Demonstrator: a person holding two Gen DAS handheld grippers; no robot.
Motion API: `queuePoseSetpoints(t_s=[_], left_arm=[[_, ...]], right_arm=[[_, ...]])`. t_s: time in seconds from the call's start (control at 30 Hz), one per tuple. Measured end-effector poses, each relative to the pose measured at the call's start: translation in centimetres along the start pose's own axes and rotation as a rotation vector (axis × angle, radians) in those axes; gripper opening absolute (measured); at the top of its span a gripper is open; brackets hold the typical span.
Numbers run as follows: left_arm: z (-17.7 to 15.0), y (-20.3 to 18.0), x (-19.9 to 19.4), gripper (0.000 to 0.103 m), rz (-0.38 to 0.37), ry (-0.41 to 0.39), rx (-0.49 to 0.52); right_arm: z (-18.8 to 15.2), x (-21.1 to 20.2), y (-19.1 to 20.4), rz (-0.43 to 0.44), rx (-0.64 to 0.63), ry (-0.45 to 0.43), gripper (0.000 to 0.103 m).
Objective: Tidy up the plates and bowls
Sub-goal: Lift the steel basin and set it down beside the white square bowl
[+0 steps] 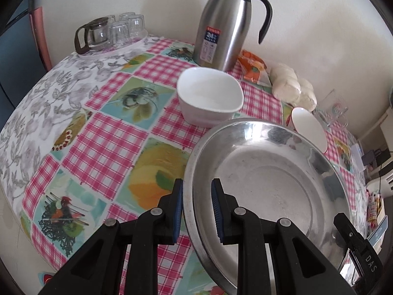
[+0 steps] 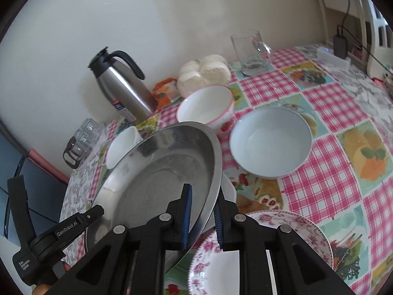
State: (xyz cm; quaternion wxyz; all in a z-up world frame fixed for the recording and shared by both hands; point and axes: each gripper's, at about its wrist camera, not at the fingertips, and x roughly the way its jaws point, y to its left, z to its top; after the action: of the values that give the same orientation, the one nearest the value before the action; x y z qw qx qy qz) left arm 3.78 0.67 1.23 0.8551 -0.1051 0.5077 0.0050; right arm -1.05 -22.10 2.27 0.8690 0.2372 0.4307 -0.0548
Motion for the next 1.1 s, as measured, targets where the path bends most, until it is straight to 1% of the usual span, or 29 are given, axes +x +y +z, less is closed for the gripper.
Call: queuePoseSetpoints(t_s=[0.27, 0.37, 0.5, 0.87, 1.0, 1.1], left_arm=[[-0.3, -0.6, 2.0, 0.023, 0.033, 0.041, 0.021], [-0.4, -0.8, 2.7, 0.023, 0.031, 0.053, 0.028], [-0.5, -1.4, 3.4, 0.023, 0.059, 0.058, 0.060], [-0.1, -1.5, 4.3, 0.023, 0.087, 0.050, 0.080], [0.0, -1.6, 4.9, 0.023, 0.098, 0.061, 0.085], [0.0, -1.4, 5.0, 0.023, 0.091, 0.069, 0.076]], right_arm=[[-0.1, 1.7, -1.0, -0.034, 0.002, 0.042, 0.019], [-0.1, 2.4, -1.3, -0.051, 0.006, 0.058, 0.019], [-0.2, 3.0, -1.7, -0.061, 0.005, 0.065, 0.020], [-1.1, 5.0, -1.8, -0.131, -0.046, 0.120, 0.019], [-1.6, 5.7, -1.4, -0.153, -0.081, 0.142, 0.019], [-1.9, 5.9, -1.0, -0.175, -0.115, 0.142, 0.020]])
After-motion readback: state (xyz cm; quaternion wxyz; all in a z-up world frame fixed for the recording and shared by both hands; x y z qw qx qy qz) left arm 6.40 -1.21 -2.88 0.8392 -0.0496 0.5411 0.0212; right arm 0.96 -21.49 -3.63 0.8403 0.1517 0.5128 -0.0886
